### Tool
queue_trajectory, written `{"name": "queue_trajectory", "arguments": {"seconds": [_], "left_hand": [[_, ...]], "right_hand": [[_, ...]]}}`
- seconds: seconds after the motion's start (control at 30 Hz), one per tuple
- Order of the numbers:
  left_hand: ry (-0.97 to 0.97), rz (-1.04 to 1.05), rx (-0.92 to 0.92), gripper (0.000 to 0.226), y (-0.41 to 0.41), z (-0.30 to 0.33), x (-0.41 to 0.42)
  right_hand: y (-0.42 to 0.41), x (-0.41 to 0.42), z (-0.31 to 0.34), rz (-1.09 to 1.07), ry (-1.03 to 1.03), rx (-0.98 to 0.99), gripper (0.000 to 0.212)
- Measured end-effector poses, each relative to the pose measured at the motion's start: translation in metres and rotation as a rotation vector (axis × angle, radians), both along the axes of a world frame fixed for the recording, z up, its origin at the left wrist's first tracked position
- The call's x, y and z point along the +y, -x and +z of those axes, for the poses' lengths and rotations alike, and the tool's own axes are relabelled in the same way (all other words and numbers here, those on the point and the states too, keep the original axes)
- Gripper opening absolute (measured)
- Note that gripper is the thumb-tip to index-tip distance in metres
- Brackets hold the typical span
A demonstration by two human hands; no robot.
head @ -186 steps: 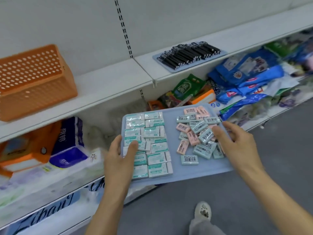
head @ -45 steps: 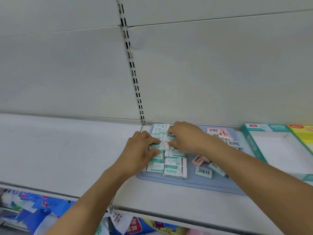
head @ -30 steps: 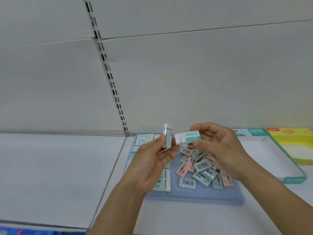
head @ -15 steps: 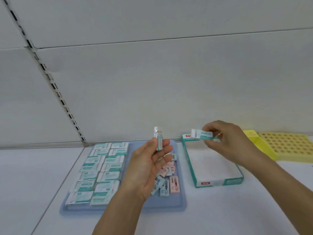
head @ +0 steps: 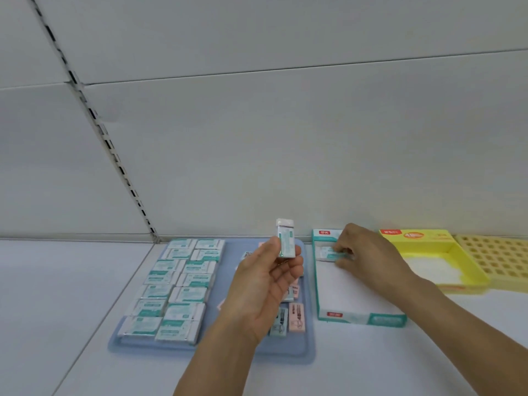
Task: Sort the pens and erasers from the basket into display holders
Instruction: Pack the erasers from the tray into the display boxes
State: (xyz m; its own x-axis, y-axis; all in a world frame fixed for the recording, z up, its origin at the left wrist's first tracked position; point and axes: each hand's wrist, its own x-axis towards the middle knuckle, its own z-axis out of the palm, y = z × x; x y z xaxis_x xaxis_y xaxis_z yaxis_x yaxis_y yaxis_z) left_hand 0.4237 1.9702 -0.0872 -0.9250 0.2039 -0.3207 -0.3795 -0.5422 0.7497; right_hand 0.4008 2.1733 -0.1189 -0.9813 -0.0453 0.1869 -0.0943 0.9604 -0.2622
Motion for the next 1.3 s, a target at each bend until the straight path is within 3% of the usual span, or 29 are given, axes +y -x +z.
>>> {"name": "queue_trajectory", "arguments": {"seconds": [0.17, 0.23, 0.3, 0.33, 0.4, 0.5, 0.6, 0.77, 0.83, 0.93, 1.0, 1.07, 1.13, 1.23, 1.3], "left_hand": [[0.012, -0.012, 0.094, 0.026, 0.001, 0.001, 0.003], [0.114, -0.009, 0.175, 0.032, 0.004, 0.001, 0.004], [0.218, -0.012, 0.244, 0.040, 0.006, 0.002, 0.007], [0.253, -0.018, 0.271, 0.040, 0.007, 0.003, 0.009], [0.280, -0.033, 0.300, 0.030, 0.006, 0.005, 0.014], [0.299, -0.064, 0.305, 0.017, 0.006, 0.006, 0.020], [0.350, -0.091, 0.309, 0.016, 0.009, 0.006, 0.023], [0.564, -0.243, 0.449, 0.015, 0.015, 0.011, 0.038], [0.927, -0.334, 0.733, 0.024, 0.022, 0.006, 0.040], [1.652, -0.662, 1.169, 0.059, 0.022, -0.013, 0.041], [1.804, -0.719, 1.219, 0.091, 0.019, -0.026, 0.041], [1.814, -0.718, 1.191, 0.104, 0.021, -0.034, 0.043], [1.865, -0.751, 1.161, 0.100, 0.022, -0.032, 0.045], [1.921, -0.813, 1.123, 0.068, 0.021, -0.026, 0.047], [1.913, -0.813, 1.109, 0.063, 0.021, -0.026, 0.046]], "right_hand": [[-0.003, -0.004, 0.001, -0.006, -0.008, -0.002, 0.019], [-0.011, -0.012, 0.015, 0.009, 0.381, 0.092, 0.015], [-0.024, -0.025, 0.036, 0.080, 0.902, 0.048, 0.016], [-0.030, -0.031, 0.044, 0.133, 1.047, 0.007, 0.018], [-0.036, -0.038, 0.051, 0.200, 1.080, 0.005, 0.016], [-0.036, -0.036, 0.050, 0.138, 1.094, 0.120, 0.022], [-0.039, -0.030, 0.047, 0.055, 0.901, 0.193, 0.029], [-0.039, -0.014, 0.048, -0.086, 0.219, 0.281, 0.020], [-0.038, 0.005, 0.050, -0.197, -0.055, 0.191, 0.026], [-0.034, 0.023, 0.041, -0.171, -0.331, 0.025, 0.034], [-0.032, 0.024, 0.031, -0.115, -0.428, -0.008, 0.035], [-0.030, 0.021, 0.023, -0.092, -0.498, 0.003, 0.034], [-0.026, 0.020, 0.018, -0.087, -0.528, 0.010, 0.032], [-0.021, 0.019, 0.013, -0.092, -0.523, 0.013, 0.032], [-0.019, 0.019, 0.011, -0.104, -0.475, 0.011, 0.031]]}}
